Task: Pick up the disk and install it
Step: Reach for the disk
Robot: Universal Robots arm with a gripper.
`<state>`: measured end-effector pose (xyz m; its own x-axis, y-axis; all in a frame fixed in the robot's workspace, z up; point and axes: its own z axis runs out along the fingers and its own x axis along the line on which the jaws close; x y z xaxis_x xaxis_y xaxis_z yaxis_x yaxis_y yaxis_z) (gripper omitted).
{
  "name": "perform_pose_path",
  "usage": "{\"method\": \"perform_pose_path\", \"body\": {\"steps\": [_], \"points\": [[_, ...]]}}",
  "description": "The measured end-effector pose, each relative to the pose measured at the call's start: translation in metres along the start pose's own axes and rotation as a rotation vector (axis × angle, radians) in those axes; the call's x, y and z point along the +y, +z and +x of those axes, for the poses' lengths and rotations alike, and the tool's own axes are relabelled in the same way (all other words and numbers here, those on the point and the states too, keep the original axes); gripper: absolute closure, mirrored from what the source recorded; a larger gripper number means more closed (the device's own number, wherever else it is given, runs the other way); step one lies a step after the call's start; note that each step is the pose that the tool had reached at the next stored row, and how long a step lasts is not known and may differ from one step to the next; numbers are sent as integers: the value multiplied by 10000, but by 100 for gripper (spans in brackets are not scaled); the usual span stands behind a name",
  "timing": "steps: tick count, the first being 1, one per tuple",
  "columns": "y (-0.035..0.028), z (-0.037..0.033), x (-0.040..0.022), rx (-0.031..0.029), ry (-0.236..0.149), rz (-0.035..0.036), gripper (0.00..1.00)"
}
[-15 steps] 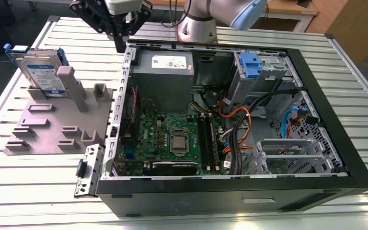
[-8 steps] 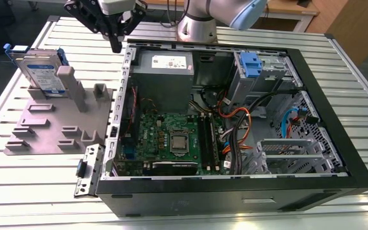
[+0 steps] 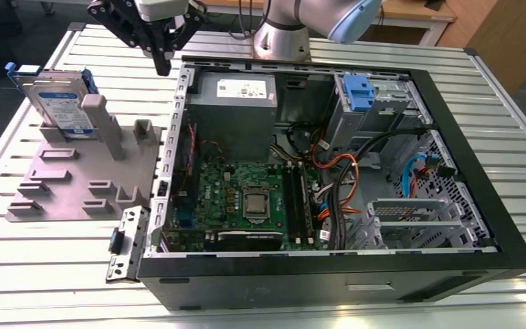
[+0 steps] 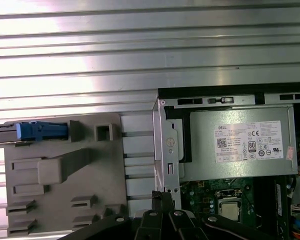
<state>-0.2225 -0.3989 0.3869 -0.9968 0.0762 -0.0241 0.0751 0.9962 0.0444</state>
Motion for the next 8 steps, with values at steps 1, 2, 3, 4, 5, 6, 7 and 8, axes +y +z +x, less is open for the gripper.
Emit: {"method": "perform_pose_path", "body": {"steps": [1, 2, 3, 4, 5, 6, 7, 8], "points": [[0, 2, 0, 0, 0, 0, 89], [0, 2, 0, 1, 0, 0, 89], [0, 3, 0, 0, 0, 0, 89], [0, 6, -1, 0, 0, 0, 89], [0, 9, -1, 0, 1, 0, 89], [1, 11, -1, 0, 0, 0, 89], [1, 13, -1, 0, 0, 0, 89], [0, 15, -1, 1, 0, 1, 89]]}}
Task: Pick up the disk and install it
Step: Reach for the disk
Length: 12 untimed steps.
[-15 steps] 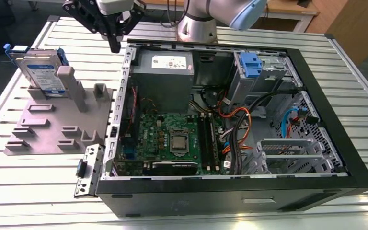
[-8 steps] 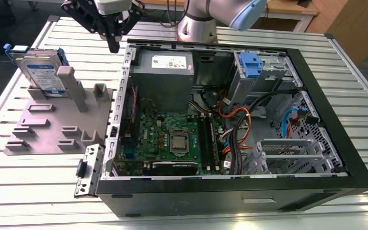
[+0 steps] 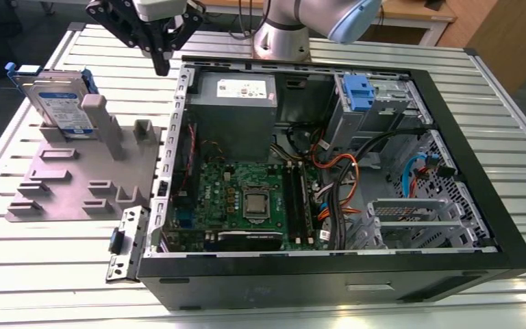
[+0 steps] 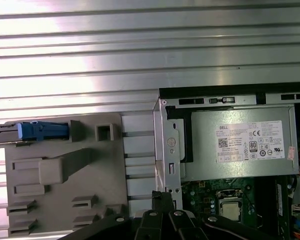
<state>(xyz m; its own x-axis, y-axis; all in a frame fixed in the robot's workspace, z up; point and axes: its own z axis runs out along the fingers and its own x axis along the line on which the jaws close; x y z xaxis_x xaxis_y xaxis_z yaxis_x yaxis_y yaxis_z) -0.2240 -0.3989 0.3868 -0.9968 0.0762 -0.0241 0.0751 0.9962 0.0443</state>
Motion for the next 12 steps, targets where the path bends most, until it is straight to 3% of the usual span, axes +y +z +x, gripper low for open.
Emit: {"method": "perform_pose_path", "body": {"steps": [2, 12], "points": [[18, 30, -3, 6, 0, 0, 89], [22, 48, -5, 5, 0, 0, 89]]}}
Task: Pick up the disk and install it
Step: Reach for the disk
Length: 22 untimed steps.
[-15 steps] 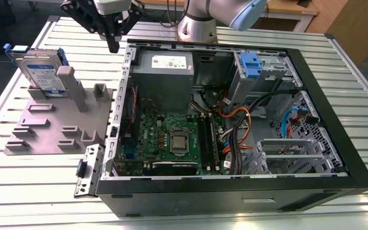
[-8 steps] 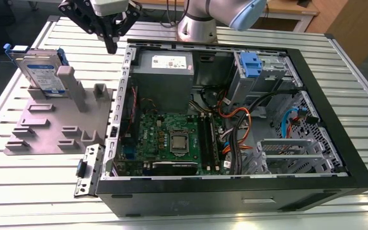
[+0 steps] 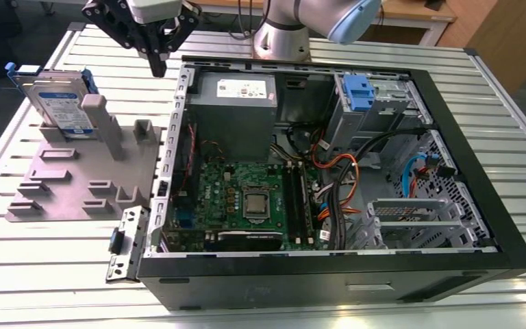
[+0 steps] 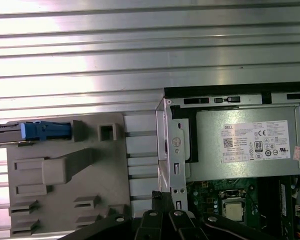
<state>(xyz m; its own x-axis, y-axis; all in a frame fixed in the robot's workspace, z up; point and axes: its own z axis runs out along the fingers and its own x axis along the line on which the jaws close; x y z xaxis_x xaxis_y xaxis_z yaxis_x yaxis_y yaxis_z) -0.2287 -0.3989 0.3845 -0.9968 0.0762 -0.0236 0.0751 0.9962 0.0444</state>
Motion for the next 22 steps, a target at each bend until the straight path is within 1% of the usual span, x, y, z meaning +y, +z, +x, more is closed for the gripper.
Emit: {"method": "perform_pose_path", "body": {"steps": [22], "points": [[2, 33, -3, 1, 0, 1, 89]]}}
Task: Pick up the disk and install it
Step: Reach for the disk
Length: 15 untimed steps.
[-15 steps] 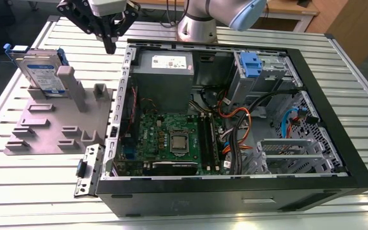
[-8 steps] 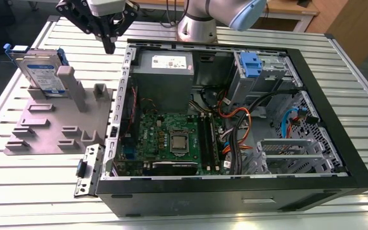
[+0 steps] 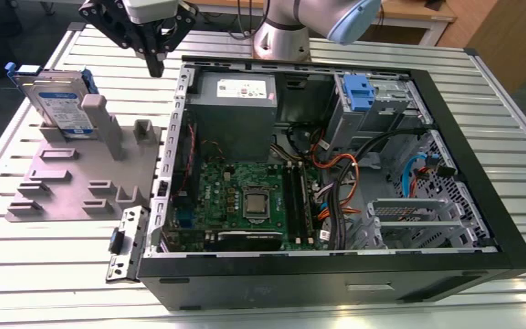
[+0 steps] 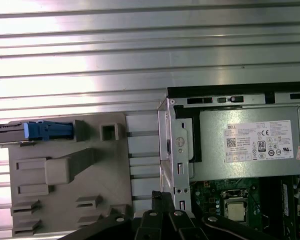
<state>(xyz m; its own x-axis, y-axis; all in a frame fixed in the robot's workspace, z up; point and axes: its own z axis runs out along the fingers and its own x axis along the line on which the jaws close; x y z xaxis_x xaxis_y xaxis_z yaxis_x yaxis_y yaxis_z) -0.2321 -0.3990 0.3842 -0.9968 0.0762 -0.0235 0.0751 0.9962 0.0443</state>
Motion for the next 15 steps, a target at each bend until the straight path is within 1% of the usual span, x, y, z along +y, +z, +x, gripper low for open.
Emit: {"method": "perform_pose_path", "body": {"steps": [9, 15], "points": [[2, 14, -1, -1, 0, -1, 89], [2, 42, -3, 0, 0, -1, 89]]}}
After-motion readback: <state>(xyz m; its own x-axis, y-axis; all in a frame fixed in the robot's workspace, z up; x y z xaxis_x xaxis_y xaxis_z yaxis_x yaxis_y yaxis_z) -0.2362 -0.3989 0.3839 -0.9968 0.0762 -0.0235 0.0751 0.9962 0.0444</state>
